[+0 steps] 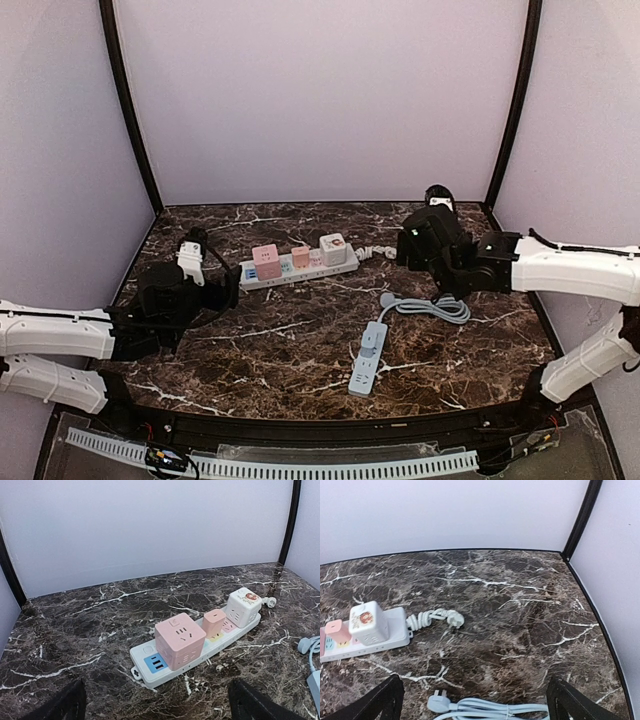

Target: Insert the plug

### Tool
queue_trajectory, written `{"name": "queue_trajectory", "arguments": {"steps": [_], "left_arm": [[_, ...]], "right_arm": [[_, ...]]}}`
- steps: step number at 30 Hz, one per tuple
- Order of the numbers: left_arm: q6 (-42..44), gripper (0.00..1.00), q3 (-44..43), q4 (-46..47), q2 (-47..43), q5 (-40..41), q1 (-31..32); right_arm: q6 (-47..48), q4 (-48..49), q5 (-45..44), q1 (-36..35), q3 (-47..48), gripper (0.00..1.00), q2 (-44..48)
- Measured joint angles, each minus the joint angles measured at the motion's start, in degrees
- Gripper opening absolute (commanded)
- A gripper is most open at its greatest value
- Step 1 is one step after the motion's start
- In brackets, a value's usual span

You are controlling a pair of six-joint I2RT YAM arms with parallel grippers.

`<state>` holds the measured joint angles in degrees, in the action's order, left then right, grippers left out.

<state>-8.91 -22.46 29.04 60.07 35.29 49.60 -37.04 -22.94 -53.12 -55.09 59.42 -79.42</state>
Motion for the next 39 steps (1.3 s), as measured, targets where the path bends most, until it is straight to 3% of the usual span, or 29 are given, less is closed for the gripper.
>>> {"name": "queue_trajectory", "arguments": {"steps": [5, 12, 18, 22, 26, 31, 39], "left_arm": [[2.64, 0.99, -1.09, -0.35, 1.25, 4.42, -1.95], [4.22, 0.99, -1.09, -1.70, 0.66, 11.19, -9.90], [6.62, 0.99, -0.57, -2.58, -2.49, 15.15, -17.44], [11.45, 0.99, 5.14, 4.04, -3.21, 14.86, -19.52], [14.97, 0.99, 10.14, 8.92, -4.81, 10.71, -23.28], [14.34, 0.99, 11.34, 14.45, -3.78, 2.97, -33.40], [12.74, 0.97, 11.13, 26.73, 14.67, -6.95, -42.34]], "right_arm": [[7.74, 11.17, 3.85, 10.34, -8.26, 0.99, 8.39], [18.10, 27.56, 9.57, 22.71, -22.27, 0.99, 16.39], [30.34, 44.98, 12.33, 25.53, -37.42, 0.99, 23.21], [34.69, 53.27, 16.31, 26.95, -44.41, 0.99, 25.27], [36.70, 60.92, 21.24, 30.25, -47.60, 0.99, 23.50], [38.05, 71.23, 25.55, 34.14, -50.73, 0.99, 16.06], [38.34, 84.96, 31.10, 39.06, -52.15, 0.99, 6.14]]}}
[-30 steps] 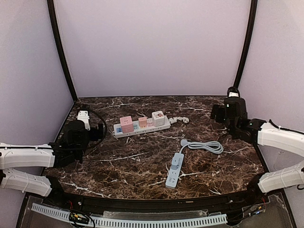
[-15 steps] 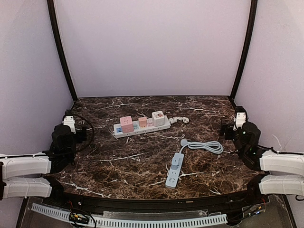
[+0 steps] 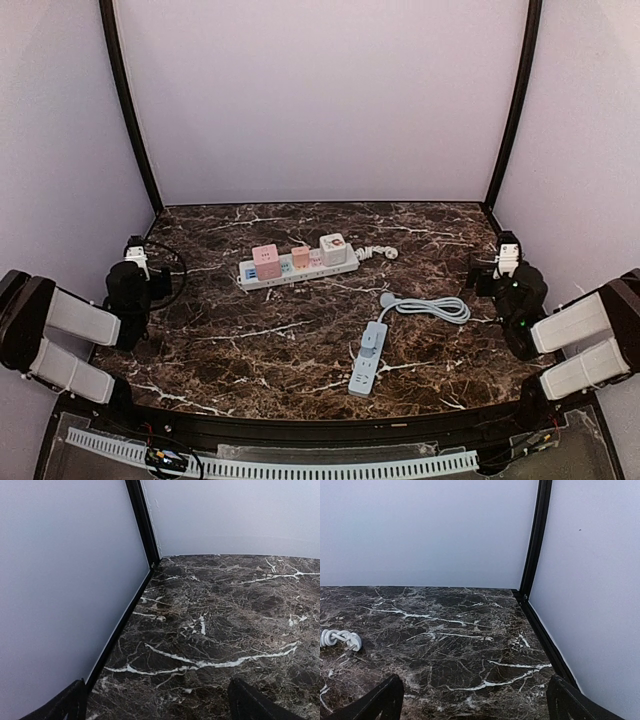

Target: Insert the plug

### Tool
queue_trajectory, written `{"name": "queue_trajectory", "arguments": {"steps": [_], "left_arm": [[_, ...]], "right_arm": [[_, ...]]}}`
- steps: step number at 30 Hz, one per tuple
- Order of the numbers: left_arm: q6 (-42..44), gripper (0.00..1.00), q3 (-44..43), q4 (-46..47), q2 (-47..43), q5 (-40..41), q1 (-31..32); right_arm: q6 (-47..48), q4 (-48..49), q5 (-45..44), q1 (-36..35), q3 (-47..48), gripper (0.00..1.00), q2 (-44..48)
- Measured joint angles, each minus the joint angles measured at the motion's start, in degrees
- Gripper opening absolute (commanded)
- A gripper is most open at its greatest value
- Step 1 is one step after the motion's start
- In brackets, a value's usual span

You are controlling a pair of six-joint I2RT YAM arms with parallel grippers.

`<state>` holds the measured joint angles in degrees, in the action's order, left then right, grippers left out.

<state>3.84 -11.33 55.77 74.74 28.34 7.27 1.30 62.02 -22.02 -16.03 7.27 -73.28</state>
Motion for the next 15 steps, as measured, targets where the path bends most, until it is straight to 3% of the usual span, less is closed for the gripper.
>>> {"name": "queue_trajectory", "arguments": {"steps": [9, 15], "left_arm": [[0.07, 0.93, -2.82, 10.64, 12.13, -7.13, -5.01], [0.31, 0.96, -4.35, 10.97, 15.72, -11.63, -5.57]], "right_arm": [[0.13, 10.32, 5.70, 7.17, 0.55, 0.99, -6.45], [-0.55, 17.75, 9.38, 10.32, 0.42, 0.99, -14.93]]}}
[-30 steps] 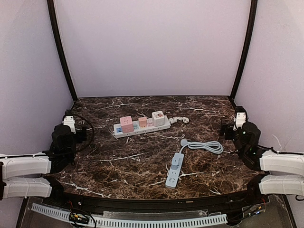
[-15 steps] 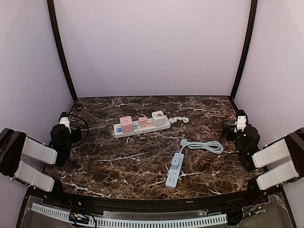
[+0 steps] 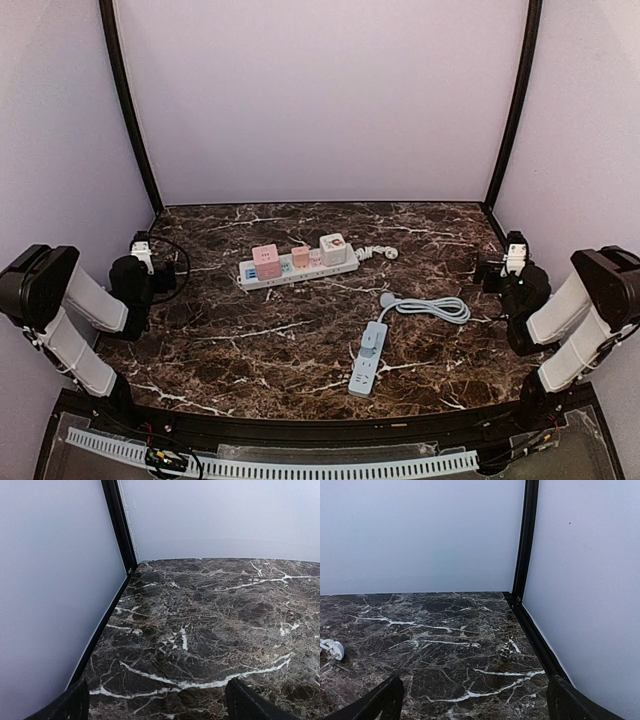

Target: Insert the plug

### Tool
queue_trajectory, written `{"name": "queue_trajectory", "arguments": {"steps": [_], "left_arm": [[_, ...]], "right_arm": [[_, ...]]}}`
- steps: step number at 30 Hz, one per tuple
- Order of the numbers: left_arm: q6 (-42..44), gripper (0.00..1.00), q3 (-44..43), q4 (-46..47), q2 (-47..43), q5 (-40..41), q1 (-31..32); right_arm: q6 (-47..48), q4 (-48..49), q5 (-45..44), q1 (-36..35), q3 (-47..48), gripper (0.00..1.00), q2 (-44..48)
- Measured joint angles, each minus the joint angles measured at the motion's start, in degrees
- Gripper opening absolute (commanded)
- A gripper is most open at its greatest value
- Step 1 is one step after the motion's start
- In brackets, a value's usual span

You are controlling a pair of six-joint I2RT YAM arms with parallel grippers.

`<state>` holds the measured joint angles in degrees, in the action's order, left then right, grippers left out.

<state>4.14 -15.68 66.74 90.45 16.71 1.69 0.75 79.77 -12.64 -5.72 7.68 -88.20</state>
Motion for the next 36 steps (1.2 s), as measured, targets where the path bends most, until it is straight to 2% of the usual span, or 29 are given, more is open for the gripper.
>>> {"name": "queue_trajectory", "arguments": {"steps": [7, 36], "left_arm": [[0.02, 0.99, -2.78, -0.85, 0.00, -1.31, -0.31], [0.07, 0.99, -2.78, -1.05, 0.00, -1.31, -0.31]], "right_arm": [[-1.84, -1.44, 0.00, 0.22, 3.52, 0.99, -0.24], [-3.04, -2.23, -1.97, 0.26, 3.58, 0.99, -0.24]]}}
